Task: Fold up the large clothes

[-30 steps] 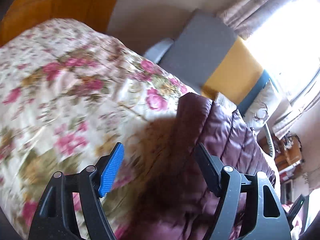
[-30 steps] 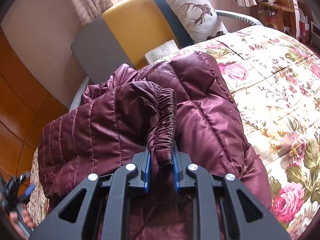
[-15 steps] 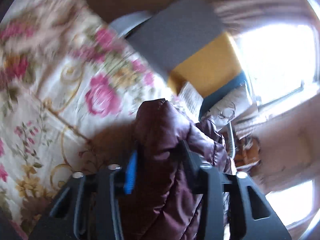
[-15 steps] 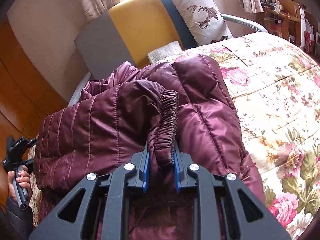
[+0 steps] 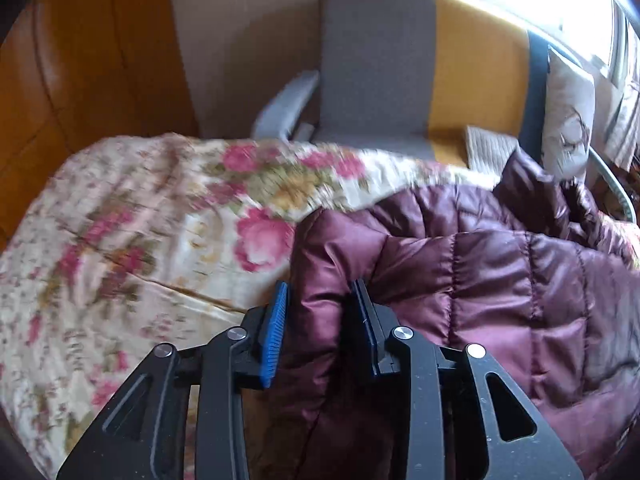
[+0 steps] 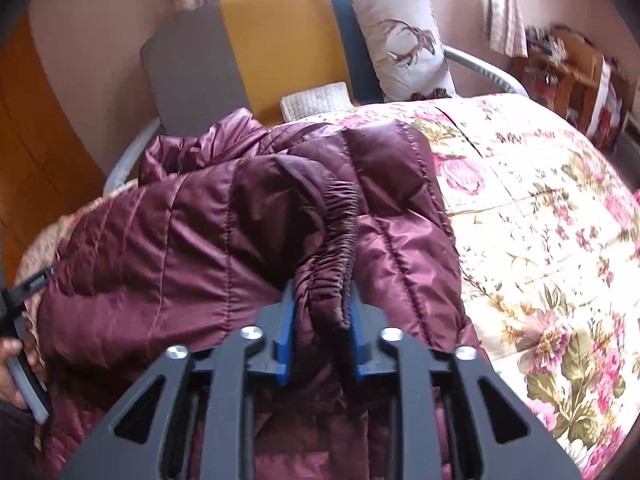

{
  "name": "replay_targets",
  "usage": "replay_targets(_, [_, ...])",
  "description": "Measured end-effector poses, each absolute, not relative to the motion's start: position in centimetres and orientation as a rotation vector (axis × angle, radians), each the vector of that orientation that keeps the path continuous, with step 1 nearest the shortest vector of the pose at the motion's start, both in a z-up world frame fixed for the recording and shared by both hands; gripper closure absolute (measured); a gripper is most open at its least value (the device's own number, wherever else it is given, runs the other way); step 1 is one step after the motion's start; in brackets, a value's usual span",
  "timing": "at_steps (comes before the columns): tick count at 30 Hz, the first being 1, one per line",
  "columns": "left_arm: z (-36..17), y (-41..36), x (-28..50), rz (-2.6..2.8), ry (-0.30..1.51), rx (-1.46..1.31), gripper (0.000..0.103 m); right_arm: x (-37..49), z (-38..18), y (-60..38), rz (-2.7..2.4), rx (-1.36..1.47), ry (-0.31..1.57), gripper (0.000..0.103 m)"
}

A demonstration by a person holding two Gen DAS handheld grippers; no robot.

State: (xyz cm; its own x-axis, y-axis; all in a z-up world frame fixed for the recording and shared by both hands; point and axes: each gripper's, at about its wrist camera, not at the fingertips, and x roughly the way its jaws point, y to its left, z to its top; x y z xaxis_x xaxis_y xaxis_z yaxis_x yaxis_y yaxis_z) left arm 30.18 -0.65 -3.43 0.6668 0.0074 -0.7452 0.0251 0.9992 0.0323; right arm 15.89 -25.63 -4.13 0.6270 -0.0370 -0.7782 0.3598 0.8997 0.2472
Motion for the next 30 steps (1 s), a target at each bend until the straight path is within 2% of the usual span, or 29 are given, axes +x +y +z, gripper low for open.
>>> replay_targets(2, [-1.4,-0.4,28.7,0.001,0.788,0.041,0.063,15.0,-3.0,-26.1,-0.237,0.402,0.829,0.054])
replay_targets(4, [0.3,-0.4,27.1,-0.019,0.722,0.036,0.063,14.2,-1.4,-26.1,-0.256,0.383,0.776,0.054])
replay_targets(7, [1.9,-1.0,25.5,-0.065,0.643,0.04,0.063,13.9,1.1,-25.0,-0.23,0.352,0.7,0.047])
replay_targets(12, [0.8,-4.1,26.4,-0.153,0.677,0.079,0.063,18.0,1.4,-21.8,-0.136,0.268,0.733,0.047])
replay_targets(18, [-2.5,-6.7,28.3,-0.161,0.75,0.13,0.063,23.9,-2.3,-21.5,-0.163,0.204,0.862,0.048])
replay_targets(30, [-6.1,-7.1,28.8,-0.144,0.762,0.134,0.061,25.5,-7.3,-21.6,-0.177,0.125,0.942,0.048])
